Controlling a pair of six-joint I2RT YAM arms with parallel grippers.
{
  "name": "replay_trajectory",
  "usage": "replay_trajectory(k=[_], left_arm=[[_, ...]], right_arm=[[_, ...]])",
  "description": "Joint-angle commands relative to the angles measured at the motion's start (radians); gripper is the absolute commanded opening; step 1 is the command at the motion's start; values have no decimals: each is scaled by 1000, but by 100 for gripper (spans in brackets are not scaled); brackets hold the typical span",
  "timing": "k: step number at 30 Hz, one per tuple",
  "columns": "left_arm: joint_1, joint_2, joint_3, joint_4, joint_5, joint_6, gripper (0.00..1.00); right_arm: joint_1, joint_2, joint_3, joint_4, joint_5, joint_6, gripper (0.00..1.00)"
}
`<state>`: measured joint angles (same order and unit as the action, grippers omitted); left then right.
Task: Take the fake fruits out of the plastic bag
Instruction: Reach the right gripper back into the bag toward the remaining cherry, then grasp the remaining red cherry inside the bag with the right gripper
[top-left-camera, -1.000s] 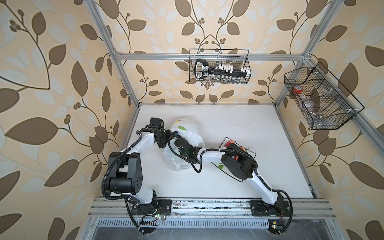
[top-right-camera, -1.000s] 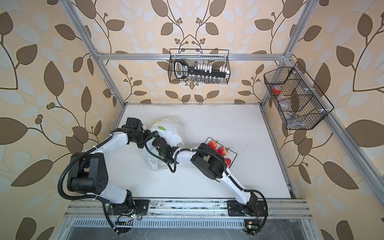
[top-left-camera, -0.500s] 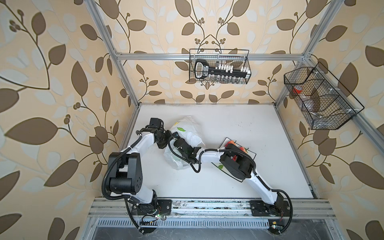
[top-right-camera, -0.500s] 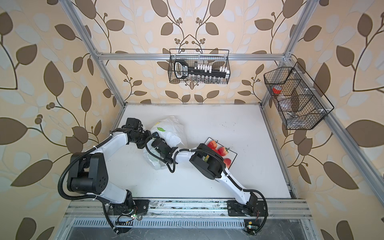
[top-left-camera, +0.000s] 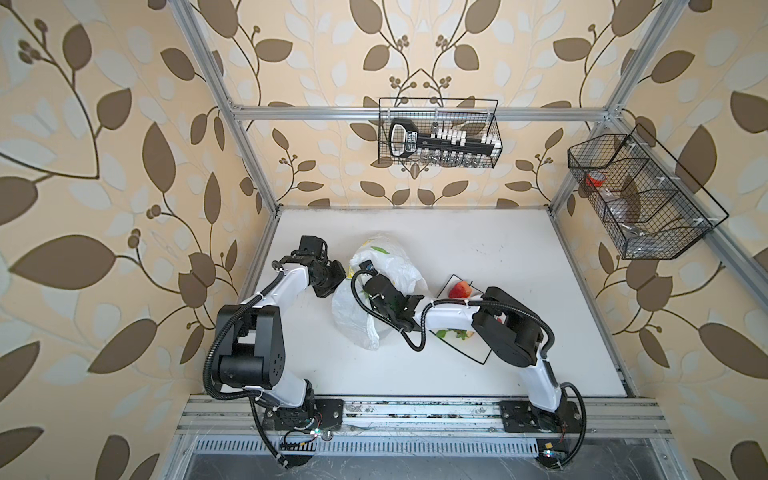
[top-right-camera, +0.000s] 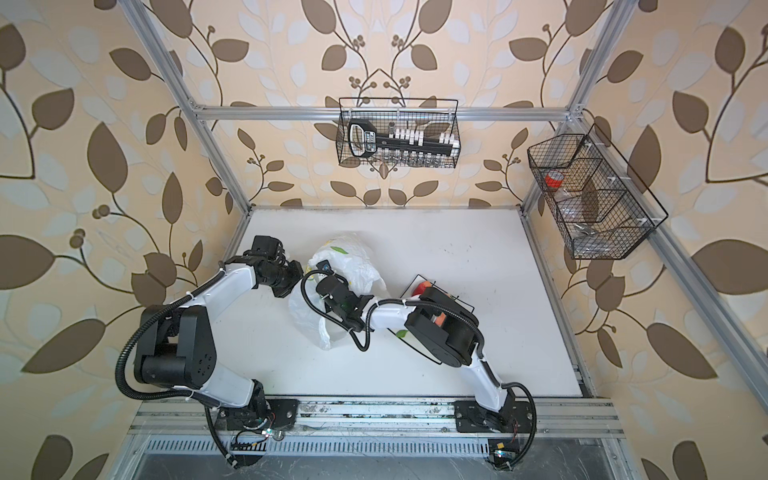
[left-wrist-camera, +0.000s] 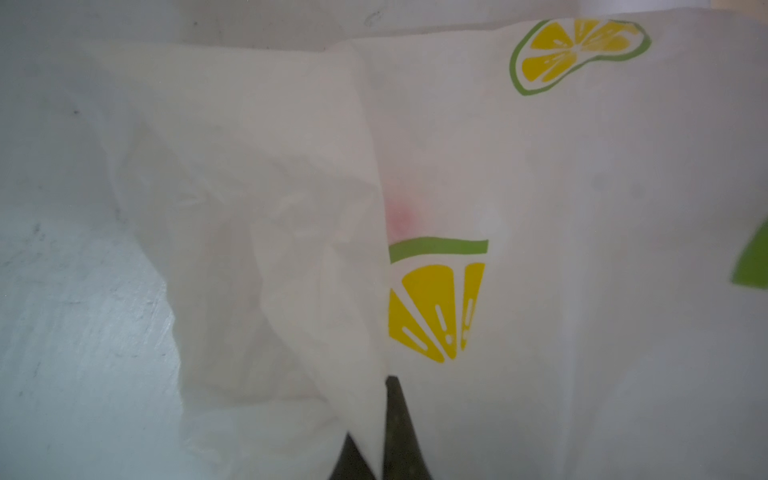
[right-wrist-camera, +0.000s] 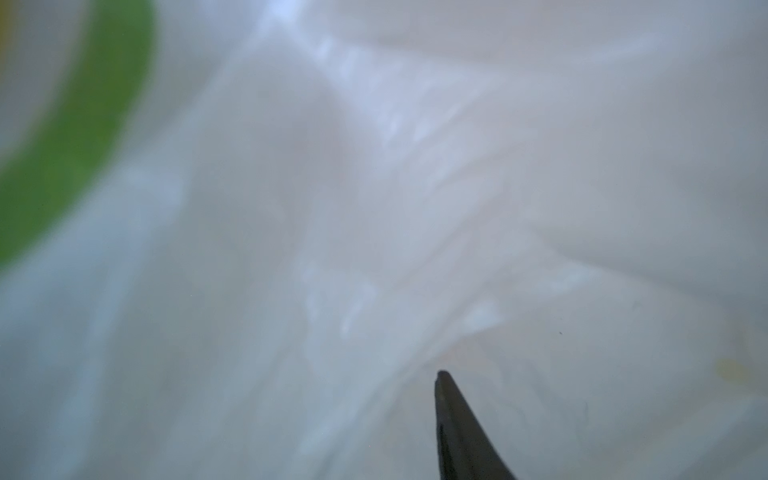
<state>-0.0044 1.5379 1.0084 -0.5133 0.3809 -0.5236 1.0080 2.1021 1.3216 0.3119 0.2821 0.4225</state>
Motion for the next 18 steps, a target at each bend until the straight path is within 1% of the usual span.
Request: replay_trajectory(k=[1,3,5,7,9,10,18], left_arm=[[14,-47,45,-10,-20,27,0],[17,-43,45,-6,-13,27,0],[16,-38,45,-6,-2,25,0],[17,-35,44,-7,9,27,0],[15,-33,43,-9,14,30,0],[16,-31,43,-11,17,31,0],[15,-27,31,-16,45,31,0]], right_arm=[[7,-60,-74,40,19,34,34],[5,-60,-81,46,23,36,34],[6,-35,-51,34,25,36,38],[5,6,1,17,30,35,50],[3,48,55,-2,42,34,57],[0,72,85,-16,47,33,59],[-22,220,270,-71,73,30,69]])
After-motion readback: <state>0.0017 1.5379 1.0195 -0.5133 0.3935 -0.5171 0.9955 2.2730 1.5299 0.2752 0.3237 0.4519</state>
